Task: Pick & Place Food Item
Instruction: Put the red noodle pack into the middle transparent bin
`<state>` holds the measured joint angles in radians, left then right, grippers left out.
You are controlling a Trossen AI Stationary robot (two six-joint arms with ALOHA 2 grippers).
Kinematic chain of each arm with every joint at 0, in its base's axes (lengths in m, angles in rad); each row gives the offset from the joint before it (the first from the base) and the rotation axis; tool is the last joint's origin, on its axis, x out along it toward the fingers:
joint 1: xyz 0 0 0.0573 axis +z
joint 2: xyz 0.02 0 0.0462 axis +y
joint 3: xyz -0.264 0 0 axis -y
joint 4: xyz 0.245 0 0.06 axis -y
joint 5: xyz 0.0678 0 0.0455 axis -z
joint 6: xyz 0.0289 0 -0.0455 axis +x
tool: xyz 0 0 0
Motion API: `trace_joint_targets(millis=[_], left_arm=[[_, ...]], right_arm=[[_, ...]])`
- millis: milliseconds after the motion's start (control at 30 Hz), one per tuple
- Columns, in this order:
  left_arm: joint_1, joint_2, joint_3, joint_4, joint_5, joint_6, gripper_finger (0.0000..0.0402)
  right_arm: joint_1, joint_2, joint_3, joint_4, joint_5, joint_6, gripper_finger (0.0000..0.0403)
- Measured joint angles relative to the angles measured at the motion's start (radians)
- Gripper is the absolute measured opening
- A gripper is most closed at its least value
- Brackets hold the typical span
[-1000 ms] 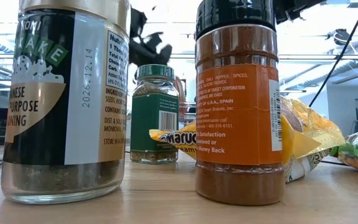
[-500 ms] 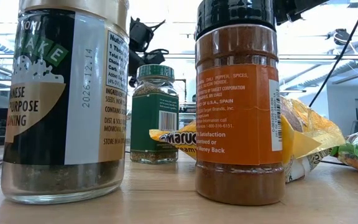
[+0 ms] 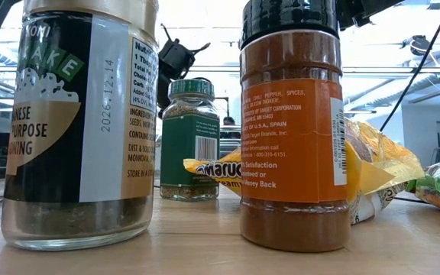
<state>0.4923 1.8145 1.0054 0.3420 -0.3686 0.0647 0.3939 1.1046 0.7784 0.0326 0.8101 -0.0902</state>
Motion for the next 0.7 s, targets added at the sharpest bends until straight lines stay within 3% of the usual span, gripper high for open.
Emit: trace_joint_targets(millis=[133, 333, 700], left_arm=[[0.000, 0.000, 0.000, 0.003, -0.015, -0.033, 0.0041], [-0.017, 0.000, 0.000, -0.029, -0.131, -0.052, 0.0089], [-0.066, -0.036, 0.000, -0.056, -0.238, -0.050, 0.0215]], right_arm=[[0.000, 0.000, 0.000, 0.000, 0.000, 0.000, 0.0141], [0.000, 0.000, 0.000, 0.000, 0.000, 0.000, 0.0141], [0.000, 0.000, 0.000, -0.009, 0.000, 0.001, 0.0141]])
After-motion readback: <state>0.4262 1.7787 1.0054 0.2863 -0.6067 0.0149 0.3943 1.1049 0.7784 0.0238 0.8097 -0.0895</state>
